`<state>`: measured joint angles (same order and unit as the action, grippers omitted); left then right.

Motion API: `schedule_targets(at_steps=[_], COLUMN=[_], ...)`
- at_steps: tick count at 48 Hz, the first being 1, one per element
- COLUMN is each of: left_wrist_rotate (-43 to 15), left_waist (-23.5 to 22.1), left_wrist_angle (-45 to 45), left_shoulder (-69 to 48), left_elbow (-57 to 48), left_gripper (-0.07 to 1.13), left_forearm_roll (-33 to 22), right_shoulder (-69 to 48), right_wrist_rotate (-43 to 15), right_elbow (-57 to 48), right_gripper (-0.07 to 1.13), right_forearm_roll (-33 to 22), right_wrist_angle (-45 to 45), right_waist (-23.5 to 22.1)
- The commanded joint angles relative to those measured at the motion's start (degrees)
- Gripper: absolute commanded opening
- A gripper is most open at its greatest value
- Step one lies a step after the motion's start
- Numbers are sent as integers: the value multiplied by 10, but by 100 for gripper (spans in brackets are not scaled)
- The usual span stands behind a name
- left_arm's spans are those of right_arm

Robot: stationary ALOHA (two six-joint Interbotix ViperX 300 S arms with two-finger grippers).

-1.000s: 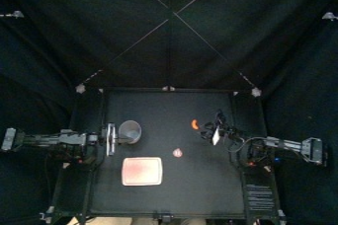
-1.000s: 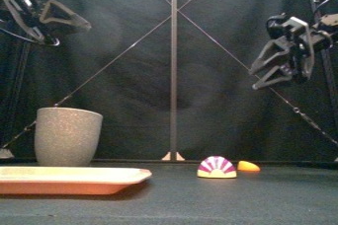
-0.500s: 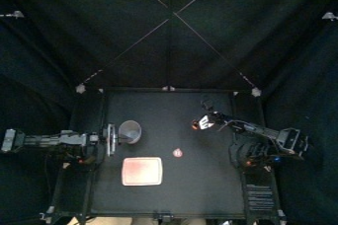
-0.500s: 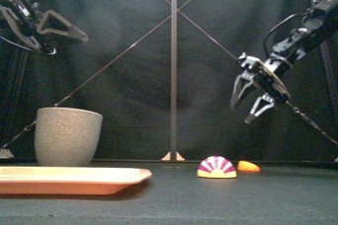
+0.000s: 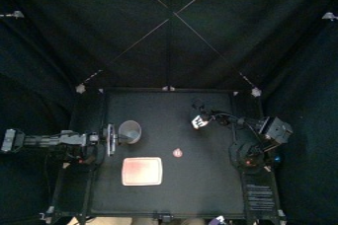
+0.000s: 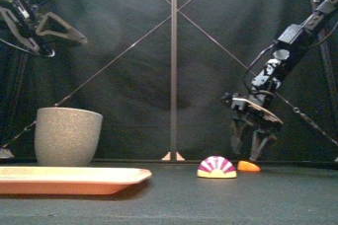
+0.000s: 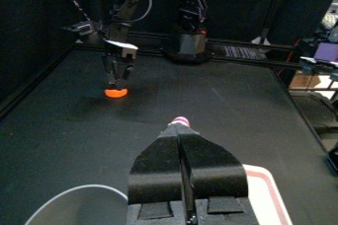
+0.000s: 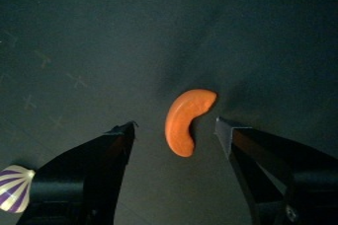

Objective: Pick the tangerine then place it on the pink plate
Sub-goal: Pick the tangerine

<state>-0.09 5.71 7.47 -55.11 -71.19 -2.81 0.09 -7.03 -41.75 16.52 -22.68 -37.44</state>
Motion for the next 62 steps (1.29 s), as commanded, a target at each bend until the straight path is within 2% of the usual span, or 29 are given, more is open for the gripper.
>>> schedule_targets(at_steps=[1, 9, 21, 31, 44, 57, 62], left_wrist_rotate=[0, 0, 0, 0, 1, 3, 3], left_waist=[1, 0, -4, -4, -4, -4, -4], left_wrist_angle=[5, 6, 6, 6, 6, 6, 6], left_shoulder=[3, 4, 3, 3, 4, 3, 3], left_elbow=[8, 4, -1, -5, -9, -9, -10], left_gripper=[11, 11, 11, 11, 11, 11, 11], left_forearm_roll=[-1, -1, -1, -1, -1, -1, -2], right_shoulder=[-3, 11, 22, 27, 47, 48, 48], right_wrist_rotate=[-4, -35, -132, -205, -233, -236, -236], right_elbow=[15, 18, 21, 25, 28, 27, 28], right_gripper=[97, 97, 97, 97, 93, 71, 69], right_forearm_roll=[-12, -33, -135, -203, -206, -206, -206], right_wrist_angle=[-4, -4, -7, -7, -6, -4, -4], right_waist=[-3, 0, 8, 33, 47, 53, 56])
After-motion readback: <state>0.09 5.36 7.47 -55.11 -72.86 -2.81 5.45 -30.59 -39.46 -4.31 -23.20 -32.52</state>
